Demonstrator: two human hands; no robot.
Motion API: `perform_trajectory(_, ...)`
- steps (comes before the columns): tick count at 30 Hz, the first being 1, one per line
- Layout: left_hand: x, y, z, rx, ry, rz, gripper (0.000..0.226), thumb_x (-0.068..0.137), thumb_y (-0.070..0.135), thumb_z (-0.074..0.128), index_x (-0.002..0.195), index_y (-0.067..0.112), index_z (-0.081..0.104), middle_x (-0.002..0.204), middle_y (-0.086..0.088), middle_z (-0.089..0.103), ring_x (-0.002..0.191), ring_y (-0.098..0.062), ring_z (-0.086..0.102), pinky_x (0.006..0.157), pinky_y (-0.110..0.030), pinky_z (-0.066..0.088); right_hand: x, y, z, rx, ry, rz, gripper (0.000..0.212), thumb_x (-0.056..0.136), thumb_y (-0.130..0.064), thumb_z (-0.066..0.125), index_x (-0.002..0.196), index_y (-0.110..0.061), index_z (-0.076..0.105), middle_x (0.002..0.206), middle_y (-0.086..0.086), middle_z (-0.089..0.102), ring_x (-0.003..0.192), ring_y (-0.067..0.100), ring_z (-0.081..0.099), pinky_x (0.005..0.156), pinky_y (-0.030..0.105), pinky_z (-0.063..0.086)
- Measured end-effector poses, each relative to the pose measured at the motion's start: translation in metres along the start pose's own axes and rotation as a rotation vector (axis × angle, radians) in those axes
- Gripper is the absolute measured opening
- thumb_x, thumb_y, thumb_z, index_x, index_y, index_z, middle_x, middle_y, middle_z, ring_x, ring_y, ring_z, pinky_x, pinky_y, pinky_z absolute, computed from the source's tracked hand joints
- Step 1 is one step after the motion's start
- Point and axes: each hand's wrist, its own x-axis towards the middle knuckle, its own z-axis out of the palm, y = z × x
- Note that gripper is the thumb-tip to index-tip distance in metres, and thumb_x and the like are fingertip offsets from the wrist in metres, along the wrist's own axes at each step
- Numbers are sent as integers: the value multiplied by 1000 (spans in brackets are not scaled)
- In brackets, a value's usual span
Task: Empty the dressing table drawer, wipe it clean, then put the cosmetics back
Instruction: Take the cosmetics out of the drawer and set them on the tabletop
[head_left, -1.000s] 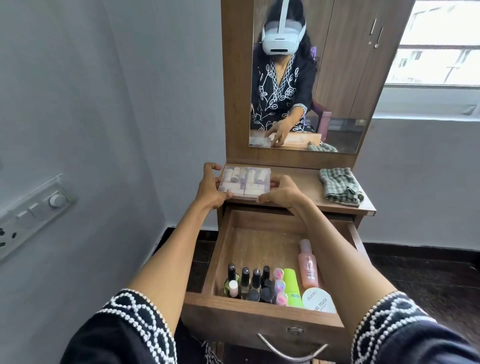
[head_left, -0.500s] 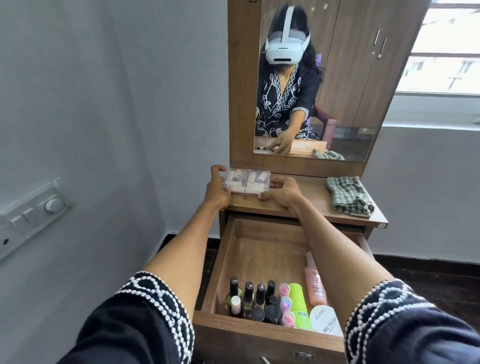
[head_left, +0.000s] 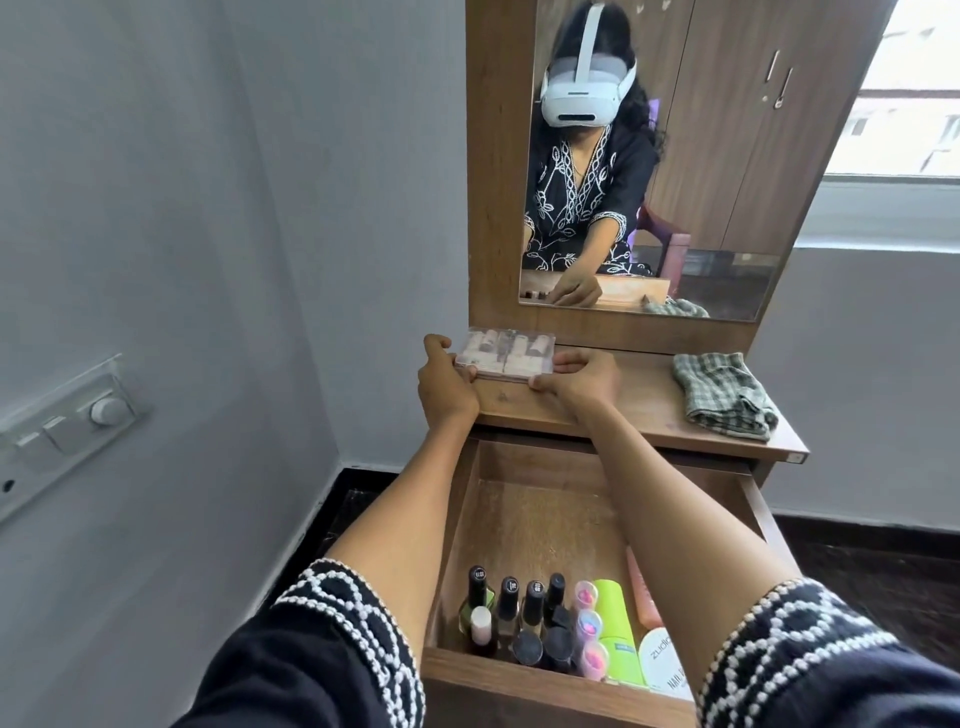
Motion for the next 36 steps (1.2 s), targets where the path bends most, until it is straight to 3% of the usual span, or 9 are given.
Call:
perform_trajectory(6,2,0,-4,-1,-93,0,37,90,2,50,124,10,35,117,-13,58,93,-16,52,79,-25,40,0,0,-2,15,-15,-5,38,58,-8,88,83,-17,61,82,-6,60,70,3,55,54,11,38)
perform_trajectory(9,1,2,-10,-85,-127,-37,48,88,-1,53,129,13,31,129,-13,48,109,-21,50,95,-29,42,-2,0,-5,18,-6,-6,43,57,-10,89,88,-18,59,89,-5,59,77,6,55,60,14,40)
perform_trajectory(11,-2,4,-14,-117,-85,-24,52,87,-1,55,130,14,31,133,-11,42,118,-24,47,102,-33,40,-2,-1,-7,33,-7,2,51,57,-11,89,94,-19,55,97,-4,57,88,11,55,71,21,45)
perform_trajectory(15,-14,13,-29,-150,41,8,52,86,2,59,129,17,34,134,-6,42,119,-21,47,96,-28,39,-14,-3,-17,127,-9,28,59,57,-17,90,103,-21,54,106,-2,54,99,14,55,84,33,52)
perform_trajectory(18,-26,25,-44,-185,29,6,48,86,6,61,126,18,37,133,-4,42,118,-20,47,96,-30,41,-36,-7,-26,132,-6,-59,53,60,-17,88,103,-23,58,101,-6,57,87,5,55,64,16,45)
perform_trajectory(21,-40,36,-66,-162,-162,4,43,85,8,63,120,19,40,131,-4,42,111,-16,48,90,-27,44,-67,-15,-34,177,-83,-166,44,64,-9,84,99,-21,60,89,-10,58,73,-1,57,56,8,46)
perform_trajectory(24,-62,41,-93,-113,-341,77,38,83,8,66,109,23,44,117,6,45,105,-12,48,87,-22,44,-102,-22,-40,221,-185,-249,37,69,-4,80,94,-23,60,93,-2,61,73,8,60,66,14,54)
perform_trajectory(29,-114,23,-125,-192,-302,137,31,81,5,66,90,30,51,98,19,53,89,-8,57,78,-15,45,-152,-16,-43,254,-318,-285,30,76,-7,76,99,-23,64,101,-9,68,96,4,65,81,20,55)
perform_trajectory(36,-158,-11,-127,-79,-407,108,35,81,3,66,95,34,60,101,14,61,98,-1,58,83,-15,49,-192,30,-37,-150,-338,-302,36,78,-19,76,113,-21,67,110,-11,67,97,-10,58,79,0,40)
